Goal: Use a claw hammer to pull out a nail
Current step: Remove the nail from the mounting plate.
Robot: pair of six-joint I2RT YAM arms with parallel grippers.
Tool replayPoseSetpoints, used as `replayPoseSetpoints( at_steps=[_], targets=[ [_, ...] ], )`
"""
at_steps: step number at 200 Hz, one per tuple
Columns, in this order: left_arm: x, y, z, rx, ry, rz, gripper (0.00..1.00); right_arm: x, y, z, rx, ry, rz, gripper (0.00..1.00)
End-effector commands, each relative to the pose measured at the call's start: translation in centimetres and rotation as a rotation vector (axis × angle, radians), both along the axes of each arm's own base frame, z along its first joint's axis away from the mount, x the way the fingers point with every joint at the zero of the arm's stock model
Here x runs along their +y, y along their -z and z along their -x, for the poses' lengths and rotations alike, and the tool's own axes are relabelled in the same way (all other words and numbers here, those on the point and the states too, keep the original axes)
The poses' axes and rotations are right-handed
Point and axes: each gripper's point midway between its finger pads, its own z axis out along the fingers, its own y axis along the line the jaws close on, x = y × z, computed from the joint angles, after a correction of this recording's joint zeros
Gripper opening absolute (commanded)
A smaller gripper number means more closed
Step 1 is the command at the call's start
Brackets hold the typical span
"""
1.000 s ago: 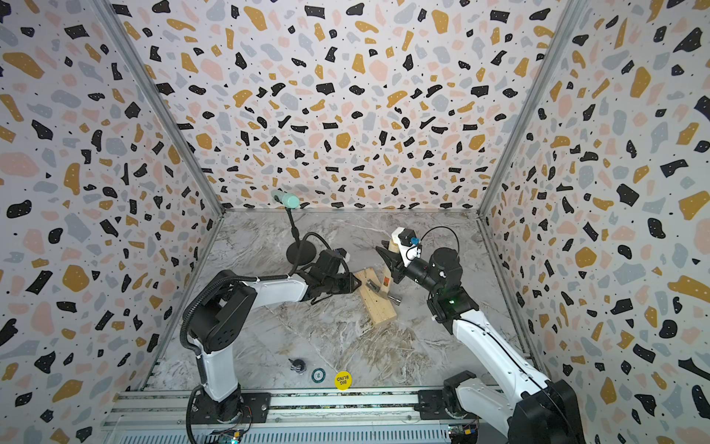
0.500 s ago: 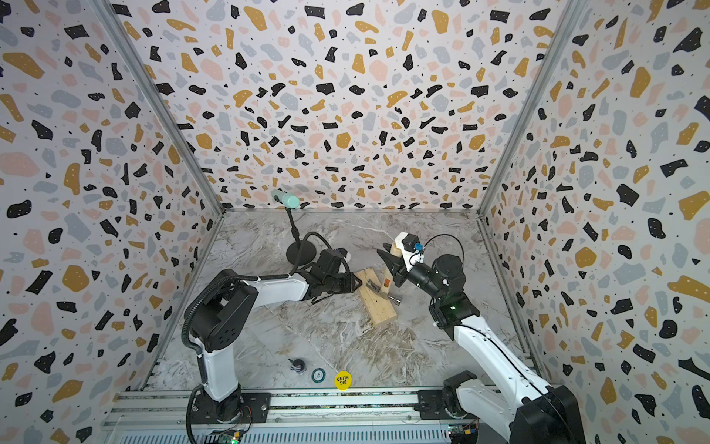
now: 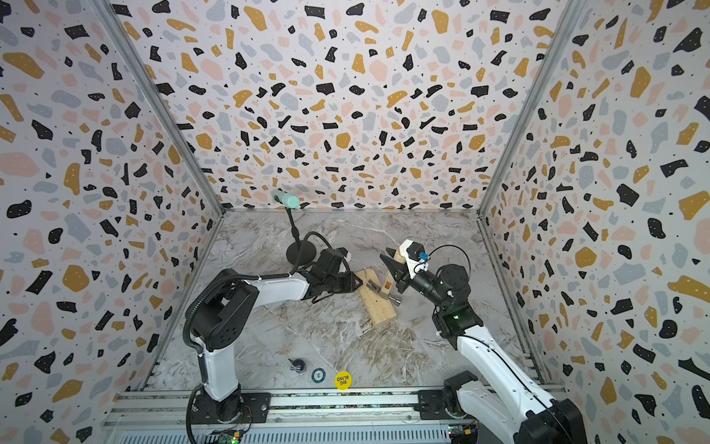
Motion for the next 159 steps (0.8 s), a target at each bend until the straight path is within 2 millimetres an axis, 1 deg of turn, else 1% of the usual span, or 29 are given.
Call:
replayPoseSetpoints(
  at_steps=[1, 38, 109, 159],
  targets=[
    [1.3, 4.2, 1.8, 0.107, 0.002, -0.088, 0.27, 0.6, 3.2, 1.0, 0.184, -0.058, -0.012, 0.0],
    [1.5, 4.6, 2.1, 0.116, 0.0, -0.095, 0.27, 0.4, 3.4, 1.1, 0.187, -0.044, -0.019, 0.0],
    [2.1, 5.5, 2.8, 0.135, -0.006, -0.104, 0.26, 0.1, 4.4, 1.6, 0.203, -0.037, -0.029, 0.0],
    [2.2, 5.7, 3.1, 0.145, -0.014, -0.095, 0.26, -0.2, 4.8, 1.7, 0.204, -0.026, -0.031, 0.0]
  ],
)
